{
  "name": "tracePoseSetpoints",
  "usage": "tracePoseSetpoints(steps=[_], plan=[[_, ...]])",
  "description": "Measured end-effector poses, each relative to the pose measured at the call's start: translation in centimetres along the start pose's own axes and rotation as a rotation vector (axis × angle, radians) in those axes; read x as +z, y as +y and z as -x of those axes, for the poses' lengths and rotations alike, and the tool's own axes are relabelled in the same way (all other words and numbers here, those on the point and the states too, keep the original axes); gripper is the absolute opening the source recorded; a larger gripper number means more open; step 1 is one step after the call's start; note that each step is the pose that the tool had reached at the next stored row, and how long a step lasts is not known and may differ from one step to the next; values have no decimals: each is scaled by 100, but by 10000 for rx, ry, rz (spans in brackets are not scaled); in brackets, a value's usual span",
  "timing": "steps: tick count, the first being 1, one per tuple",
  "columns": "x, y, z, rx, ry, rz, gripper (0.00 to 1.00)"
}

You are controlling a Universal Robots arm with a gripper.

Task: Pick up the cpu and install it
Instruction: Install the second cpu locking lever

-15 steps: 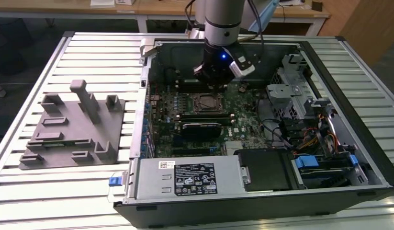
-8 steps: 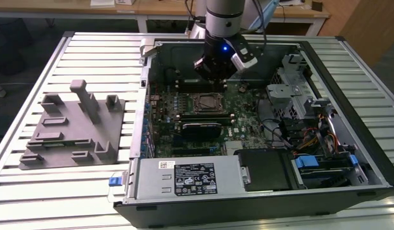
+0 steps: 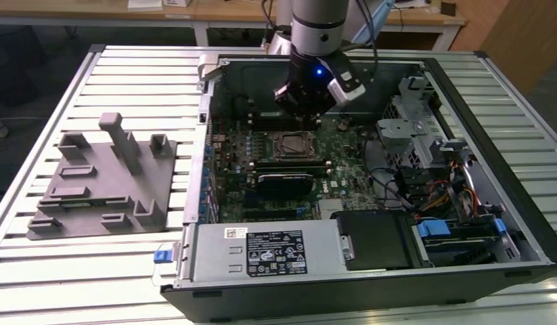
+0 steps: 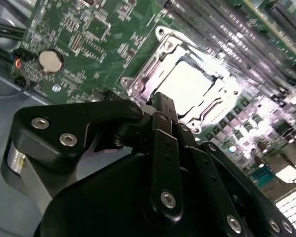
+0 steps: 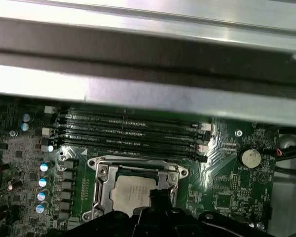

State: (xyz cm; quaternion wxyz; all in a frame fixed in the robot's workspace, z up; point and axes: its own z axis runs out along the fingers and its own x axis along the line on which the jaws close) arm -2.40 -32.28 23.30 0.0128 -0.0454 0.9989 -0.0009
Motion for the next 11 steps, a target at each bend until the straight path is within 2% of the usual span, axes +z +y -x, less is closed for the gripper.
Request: tracePoseSetpoints(steps=[11], plan=[[1,-276,-25,0,13,1,11]])
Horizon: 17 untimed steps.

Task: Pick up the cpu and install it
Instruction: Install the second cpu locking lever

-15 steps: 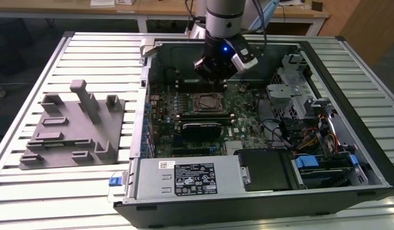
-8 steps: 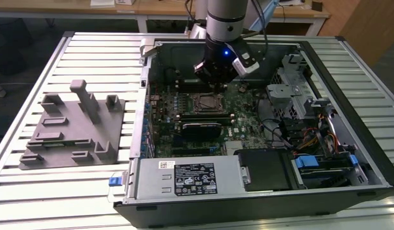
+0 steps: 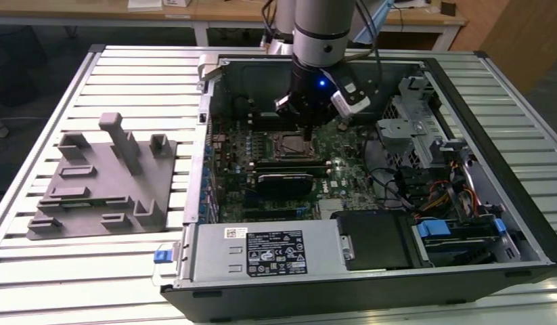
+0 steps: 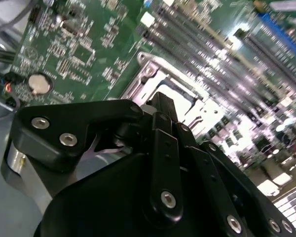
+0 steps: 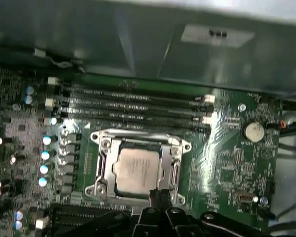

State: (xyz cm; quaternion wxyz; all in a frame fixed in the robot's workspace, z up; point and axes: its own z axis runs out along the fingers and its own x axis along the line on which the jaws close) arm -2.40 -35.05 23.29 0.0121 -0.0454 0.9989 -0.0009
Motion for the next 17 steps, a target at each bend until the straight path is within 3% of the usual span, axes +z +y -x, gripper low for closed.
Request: tracePoseSetpoints(steps=[4,7,12,17], plan=[[0,-94,-9,0,5,0,11],[0,-105,-9,-1,82,8,11],[0,-174,-16,1,121,10,11],[5,-244,-33,-4,123,11,11]])
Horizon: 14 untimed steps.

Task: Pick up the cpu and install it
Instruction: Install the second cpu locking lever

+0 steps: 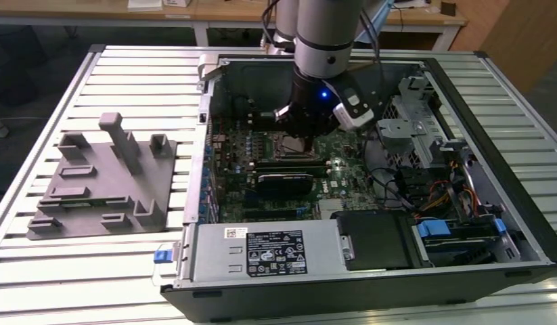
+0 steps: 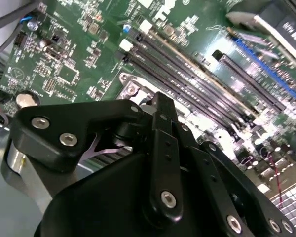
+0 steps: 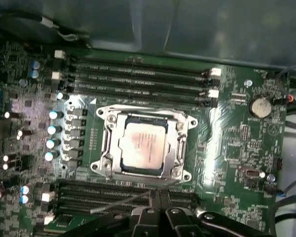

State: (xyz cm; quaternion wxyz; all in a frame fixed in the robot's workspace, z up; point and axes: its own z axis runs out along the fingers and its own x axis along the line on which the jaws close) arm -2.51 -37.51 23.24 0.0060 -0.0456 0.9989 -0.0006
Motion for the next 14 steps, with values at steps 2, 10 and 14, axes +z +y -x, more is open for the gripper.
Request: tracePoseSetpoints(steps=[2,10,14], plan=[[4,-40,-15,-3,-1,4,11],[8,-70,-113,-8,0,5,11],[8,-70,-117,-7,-1,7,11]])
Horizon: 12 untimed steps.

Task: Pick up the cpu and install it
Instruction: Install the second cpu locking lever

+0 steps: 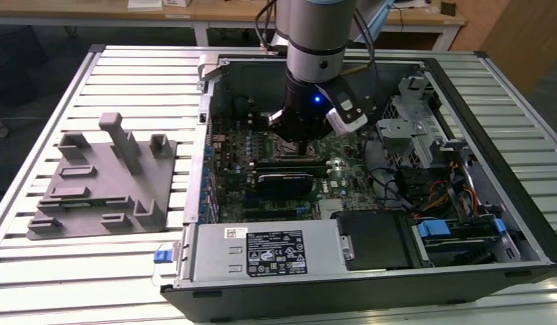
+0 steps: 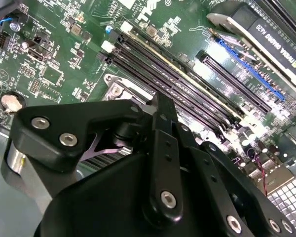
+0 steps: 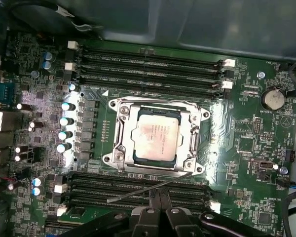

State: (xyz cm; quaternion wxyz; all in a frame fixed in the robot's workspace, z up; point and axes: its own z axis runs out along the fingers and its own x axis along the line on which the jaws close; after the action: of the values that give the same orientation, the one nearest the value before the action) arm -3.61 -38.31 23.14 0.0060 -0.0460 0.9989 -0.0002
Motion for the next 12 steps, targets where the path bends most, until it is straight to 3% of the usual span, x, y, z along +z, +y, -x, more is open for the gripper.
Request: tracePoseSetpoints(steps=[9,12], plan=[[6,0,-6,0,0,0,11],[21,4,-51,1,-2,23,11]])
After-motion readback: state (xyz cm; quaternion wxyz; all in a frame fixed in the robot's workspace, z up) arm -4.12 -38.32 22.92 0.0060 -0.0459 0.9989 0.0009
